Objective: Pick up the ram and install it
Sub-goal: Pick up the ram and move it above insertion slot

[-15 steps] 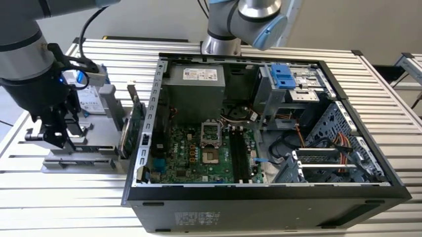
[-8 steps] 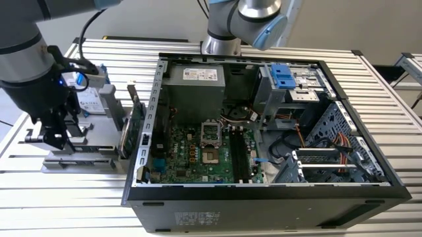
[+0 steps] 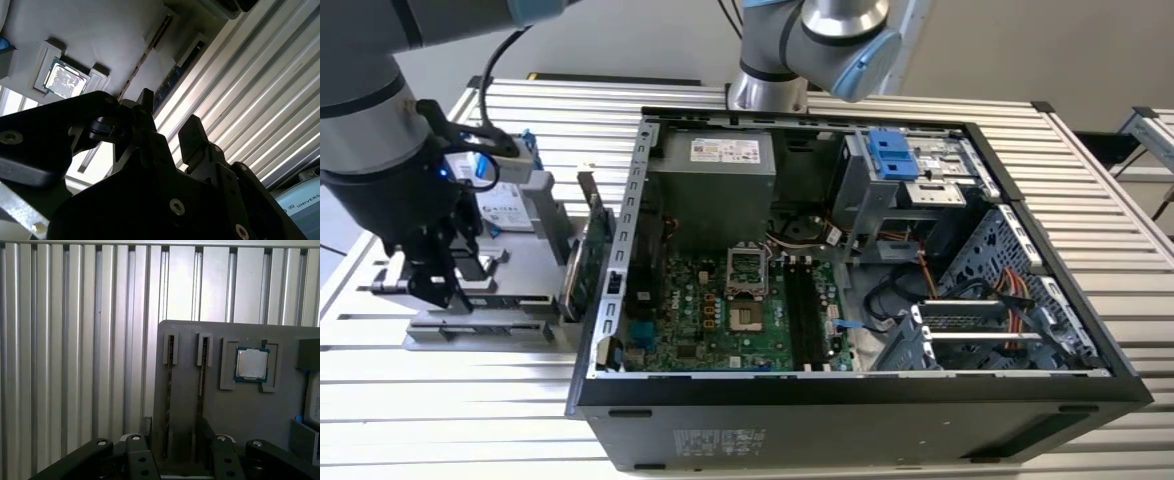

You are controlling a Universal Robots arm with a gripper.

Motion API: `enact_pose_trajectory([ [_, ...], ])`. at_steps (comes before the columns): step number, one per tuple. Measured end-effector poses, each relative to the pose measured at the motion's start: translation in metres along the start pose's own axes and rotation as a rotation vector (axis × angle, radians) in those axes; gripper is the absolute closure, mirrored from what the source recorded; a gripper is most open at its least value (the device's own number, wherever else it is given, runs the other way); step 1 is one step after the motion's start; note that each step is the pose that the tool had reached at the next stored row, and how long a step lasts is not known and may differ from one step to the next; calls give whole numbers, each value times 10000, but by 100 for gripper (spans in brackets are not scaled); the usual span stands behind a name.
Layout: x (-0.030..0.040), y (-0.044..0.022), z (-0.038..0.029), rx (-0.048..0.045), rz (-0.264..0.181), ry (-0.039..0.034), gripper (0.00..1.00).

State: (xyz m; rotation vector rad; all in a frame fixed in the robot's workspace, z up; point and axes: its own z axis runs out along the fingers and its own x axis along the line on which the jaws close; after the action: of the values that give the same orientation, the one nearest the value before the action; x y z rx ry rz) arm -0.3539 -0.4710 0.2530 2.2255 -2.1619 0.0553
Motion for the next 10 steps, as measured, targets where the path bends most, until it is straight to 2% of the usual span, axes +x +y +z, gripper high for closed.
enact_pose_trajectory([
  [10, 1, 8, 98, 7, -130, 0, 0],
])
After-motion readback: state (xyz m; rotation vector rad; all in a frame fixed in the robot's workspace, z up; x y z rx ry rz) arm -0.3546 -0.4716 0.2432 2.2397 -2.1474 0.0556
